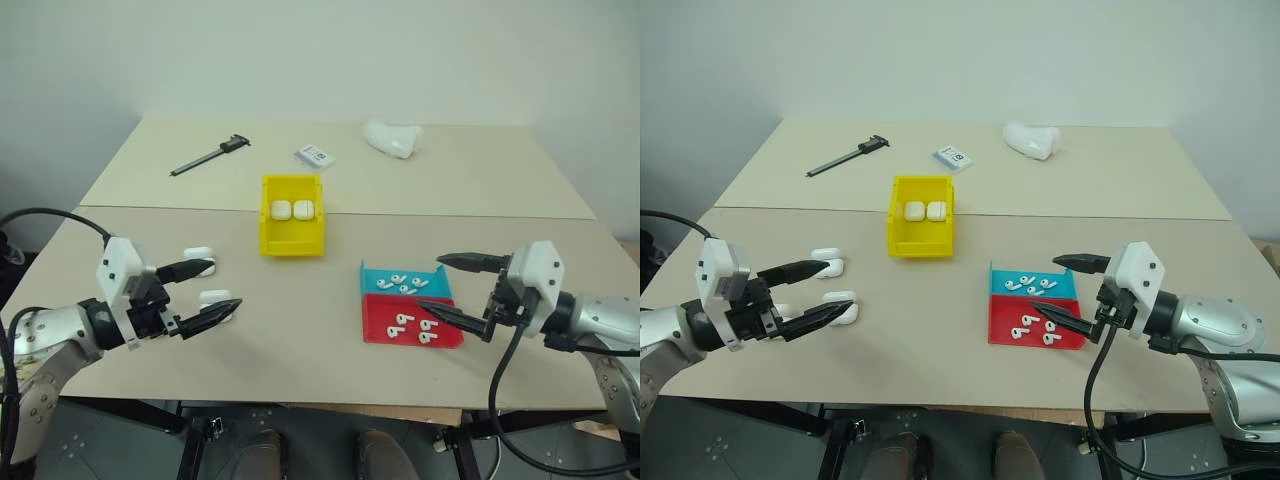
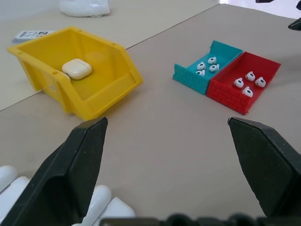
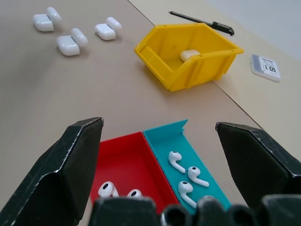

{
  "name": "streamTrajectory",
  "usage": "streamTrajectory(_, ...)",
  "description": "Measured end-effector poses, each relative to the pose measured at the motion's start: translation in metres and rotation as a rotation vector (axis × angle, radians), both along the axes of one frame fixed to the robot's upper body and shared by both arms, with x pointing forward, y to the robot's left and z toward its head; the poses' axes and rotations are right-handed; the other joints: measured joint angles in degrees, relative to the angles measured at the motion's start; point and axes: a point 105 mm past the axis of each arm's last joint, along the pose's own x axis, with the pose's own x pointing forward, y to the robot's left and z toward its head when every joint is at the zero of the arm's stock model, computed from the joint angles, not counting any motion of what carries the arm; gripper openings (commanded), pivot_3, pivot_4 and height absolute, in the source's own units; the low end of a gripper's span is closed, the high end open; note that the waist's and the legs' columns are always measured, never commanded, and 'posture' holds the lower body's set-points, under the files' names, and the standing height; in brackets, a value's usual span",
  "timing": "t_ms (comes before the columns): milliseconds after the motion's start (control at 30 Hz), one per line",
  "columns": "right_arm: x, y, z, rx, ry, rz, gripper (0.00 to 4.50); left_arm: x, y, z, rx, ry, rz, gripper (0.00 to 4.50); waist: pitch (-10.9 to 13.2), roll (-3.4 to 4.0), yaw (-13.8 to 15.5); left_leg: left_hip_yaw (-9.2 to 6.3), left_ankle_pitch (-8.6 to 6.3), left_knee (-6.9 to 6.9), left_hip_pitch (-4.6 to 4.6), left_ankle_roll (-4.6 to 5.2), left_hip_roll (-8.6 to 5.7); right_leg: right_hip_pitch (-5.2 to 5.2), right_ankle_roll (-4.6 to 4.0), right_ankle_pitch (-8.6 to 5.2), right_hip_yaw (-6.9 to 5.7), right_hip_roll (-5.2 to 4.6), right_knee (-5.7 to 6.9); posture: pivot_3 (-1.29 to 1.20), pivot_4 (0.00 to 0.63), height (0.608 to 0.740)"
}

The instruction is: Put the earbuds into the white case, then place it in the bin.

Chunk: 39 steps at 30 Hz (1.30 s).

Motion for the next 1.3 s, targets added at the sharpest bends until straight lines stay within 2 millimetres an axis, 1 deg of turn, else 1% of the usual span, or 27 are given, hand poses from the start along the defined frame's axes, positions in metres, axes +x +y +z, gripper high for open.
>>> streamTrajectory(67,0.000,0.000,0.000,0.003,0.000,0.000,4.45,0.000,-0.001,0.001,0.023,0.001,0.045,4.45,0.01,0.00,0.06,-0.01,0.00,0.00,0.01,0.00,0.00,0.00,0.00,0.00,-0.01,0.01,0.01,0.00,0.150,0.740)
streamTrajectory(133,0.000,0.001,-0.001,0.009,0.002,0.002,4.45,0.000,0.001,-0.001,0.116,0.017,0.104,4.45,0.06,-0.09,0.09,-0.04,0.00,0.00,0.03,0.00,-0.01,0.02,-0.01,0.00,-0.02,0.03,0.05,0.00,0.150,0.740)
streamTrajectory(200,0.000,0.002,-0.002,0.009,0.007,0.007,4.45,-0.003,0.004,-0.004,0.238,0.088,0.110,4.45,0.09,-0.12,0.08,-0.03,0.00,0.00,0.07,0.00,0.00,0.01,-0.02,0.00,-0.03,0.04,0.05,0.00,0.150,0.740)
streamTrajectory(267,0.001,0.003,-0.003,0.011,0.013,0.008,4.45,-0.008,0.005,-0.006,0.266,0.182,0.118,4.45,0.15,-0.02,0.08,0.00,0.00,0.00,0.06,0.00,-0.02,0.01,0.00,-0.02,0.00,-0.02,0.08,0.00,0.150,0.740)
streamTrajectory(367,0.002,0.004,-0.001,0.013,0.003,0.012,4.45,-0.015,0.014,-0.010,0.312,0.349,0.175,4.45,0.27,-0.13,0.02,-0.03,0.00,-0.02,0.03,0.00,0.00,-0.04,0.01,-0.03,-0.04,0.04,0.07,0.00,0.150,0.740)
streamTrajectory(433,0.002,0.004,-0.001,0.020,0.003,0.011,4.45,-0.018,0.020,-0.009,0.328,0.431,0.207,4.45,0.30,-0.14,0.04,-0.03,0.00,-0.04,0.04,0.00,-0.03,-0.04,0.01,-0.04,-0.04,0.03,0.08,0.00,0.150,0.740)
streamTrajectory(567,0.003,0.010,-0.004,0.056,0.006,0.006,4.45,-0.016,0.035,-0.009,0.317,0.621,0.279,4.45,0.32,-0.14,0.08,-0.05,0.00,-0.04,0.06,0.00,-0.08,-0.04,0.01,-0.03,-0.05,0.05,0.11,0.00,0.150,0.740)
streamTrajectory(800,0.002,0.016,-0.001,0.095,-0.023,-0.022,4.45,-0.013,0.040,-0.012,0.265,0.844,0.292,4.45,0.41,-0.21,0.05,-0.03,0.00,-0.07,0.00,-0.02,-0.02,-0.13,0.00,-0.03,-0.01,-0.03,0.13,0.00,0.150,0.740)
streamTrajectory(900,0.000,0.021,0.001,0.109,-0.042,-0.029,4.45,-0.011,0.039,-0.019,0.322,0.861,0.331,4.45,0.42,-0.21,0.05,-0.02,-0.01,-0.08,-0.01,-0.04,-0.03,-0.13,-0.01,-0.02,0.01,-0.08,0.14,0.00,0.150,0.740)
streamTrajectory(1000,-0.005,0.026,-0.003,0.123,-0.030,-0.035,4.45,0.001,0.041,-0.023,0.365,0.825,0.410,4.45,0.44,-0.24,0.21,-0.04,-0.01,-0.08,-0.02,-0.05,-0.04,-0.12,-0.02,-0.02,0.00,-0.09,0.14,0.00,0.150,0.740)
streamTrajectory(1067,-0.007,0.029,-0.006,0.128,-0.020,-0.030,4.45,0.008,0.042,-0.022,0.365,0.819,0.445,4.45,0.45,-0.25,0.30,-0.04,0.00,-0.08,-0.02,-0.07,-0.07,-0.12,-0.02,-0.01,-0.01,-0.09,0.14,0.00,0.150,0.740)
streamTrajectory(1133,-0.009,0.030,-0.007,0.130,-0.018,-0.036,4.45,0.014,0.038,-0.020,0.354,0.817,0.458,4.45,0.45,-0.26,0.43,-0.04,0.00,-0.08,-0.01,-0.07,-0.09,-0.10,-0.02,-0.02,-0.02,-0.08,0.12,0.00,0.150,0.740)
streamTrajectory(1300,-0.011,0.032,-0.006,0.145,-0.027,-0.062,4.45,0.023,0.030,-0.021,0.330,0.871,0.461,4.45,0.46,-0.27,0.54,-0.02,0.00,-0.08,-0.02,-0.07,-0.17,-0.12,-0.01,-0.02,0.00,-0.02,0.11,0.00,0.150,0.740)
